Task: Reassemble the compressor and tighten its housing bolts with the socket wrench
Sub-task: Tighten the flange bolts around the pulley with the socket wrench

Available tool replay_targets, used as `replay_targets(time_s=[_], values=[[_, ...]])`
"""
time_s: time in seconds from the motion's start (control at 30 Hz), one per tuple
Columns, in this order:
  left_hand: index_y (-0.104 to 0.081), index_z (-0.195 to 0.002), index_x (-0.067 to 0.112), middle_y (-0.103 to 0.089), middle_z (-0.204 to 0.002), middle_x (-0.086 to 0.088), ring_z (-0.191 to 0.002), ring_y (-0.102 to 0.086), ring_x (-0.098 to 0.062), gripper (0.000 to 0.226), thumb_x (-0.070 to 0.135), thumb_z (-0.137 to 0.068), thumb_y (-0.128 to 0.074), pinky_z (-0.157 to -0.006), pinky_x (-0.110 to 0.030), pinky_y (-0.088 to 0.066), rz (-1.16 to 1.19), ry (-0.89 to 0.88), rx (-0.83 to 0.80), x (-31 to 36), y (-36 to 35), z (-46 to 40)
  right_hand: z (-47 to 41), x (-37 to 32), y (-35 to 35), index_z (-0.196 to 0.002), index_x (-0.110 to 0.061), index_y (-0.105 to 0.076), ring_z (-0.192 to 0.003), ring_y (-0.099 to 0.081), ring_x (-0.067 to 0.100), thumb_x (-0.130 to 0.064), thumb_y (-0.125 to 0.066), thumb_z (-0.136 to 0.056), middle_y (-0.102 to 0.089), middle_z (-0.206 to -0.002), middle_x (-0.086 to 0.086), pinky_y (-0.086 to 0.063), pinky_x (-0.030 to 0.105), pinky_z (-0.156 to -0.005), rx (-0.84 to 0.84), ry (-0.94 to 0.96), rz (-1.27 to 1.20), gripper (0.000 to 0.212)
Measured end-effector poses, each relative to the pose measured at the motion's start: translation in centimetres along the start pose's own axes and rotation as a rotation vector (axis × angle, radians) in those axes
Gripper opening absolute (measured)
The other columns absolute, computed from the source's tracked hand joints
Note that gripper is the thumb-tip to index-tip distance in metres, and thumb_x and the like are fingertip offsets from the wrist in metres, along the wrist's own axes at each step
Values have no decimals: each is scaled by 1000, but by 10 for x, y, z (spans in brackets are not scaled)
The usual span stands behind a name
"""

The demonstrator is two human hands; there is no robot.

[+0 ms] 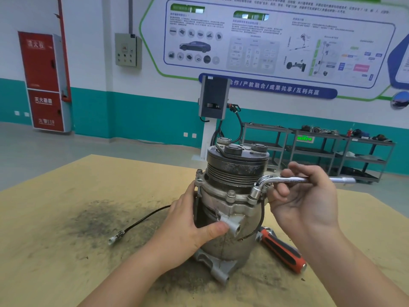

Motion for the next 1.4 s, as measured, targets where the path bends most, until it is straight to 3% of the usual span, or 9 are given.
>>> replay_targets(time_s=[0.17,0.3,0.43,0.47,0.6,0.73,0.97,1.1,1.4], values=[[-7,-152,45,-31,-152,22,-141,-28,-6,125,101,-49,-49,-113,-47,-35,1,-3,-12,0,0,0,15,3,6,-65,-20,-56,-38,-43,23,-13,-40,-89,-58,-55,4,-38,20,-45,-271,559,245,29],[-13,-153,41,-35,-152,16,-140,-32,-10,127,99,-48,-54,-112,-46,-36,25,-22,-12,0,0,-2,42,14,-9,-70,-14,-63,-58,-52,17,-14,-52,-84,-59,-68,2,-41,32,-50,-576,1114,1045,17],[-49,-117,55,-57,-118,22,-114,-54,2,45,71,-77,-61,-91,-23,-50,107,-86,18,7,-2,-1,56,23,-25,-103,-19,-68,-79,-55,6,-24,-56,-88,-63,-95,-9,-46,23,-66,-663,1002,1546,20],[-49,-116,56,-57,-115,23,-110,-56,3,44,71,-76,-62,-89,-22,-51,100,-95,27,5,-2,-1,58,21,-26,-104,-23,-68,-79,-52,0,-24,-58,-88,-62,-97,-12,-45,19,-68,-647,955,1538,19],[-30,-145,43,-51,-137,13,-127,-51,-16,101,87,-60,-66,-99,-48,-50,115,-24,-17,-4,-4,-4,61,7,-30,-92,-21,-68,-78,-60,3,-17,-61,-85,-63,-88,-14,-48,19,-68,-595,901,1394,11],[-14,-151,46,-38,-147,20,-137,-35,-10,119,96,-51,-57,-109,-47,-40,53,-18,3,-5,-1,-3,59,-9,-34,-91,-24,-63,-71,-64,12,-28,-53,-92,-65,-83,-7,-51,25,-58,-579,863,1088,11],[-9,-147,56,-32,-147,28,-139,-27,-3,116,100,-49,-51,-114,-44,-35,27,-9,7,-3,-1,-1,25,-26,-19,-83,-15,-56,-43,-52,23,-25,-45,-96,-62,-59,8,-42,23,-43,-214,346,344,19],[-5,-149,53,-27,-150,29,-140,-23,0,119,100,-49,-51,-117,-43,-31,16,14,-4,-2,0,-1,8,-22,-8,-83,-14,-55,-42,-48,19,-28,-41,-99,-57,-56,5,-36,20,-41,-63,162,241,25],[-2,-154,44,-27,-153,21,-142,-25,-5,130,102,-48,-50,-115,-46,-34,1,37,-9,-4,0,-1,-11,-16,2,-80,-12,-60,-35,-39,17,-33,-46,-94,-49,-52,4,-29,18,-37,-135,-18,159,29]])
Point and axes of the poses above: each hand's wrist, its own z-axis away from the middle knuckle, its own y-axis out of the back of the hand, x = y × z, the point moved 1 cm from there along -z, towards the middle knuckle
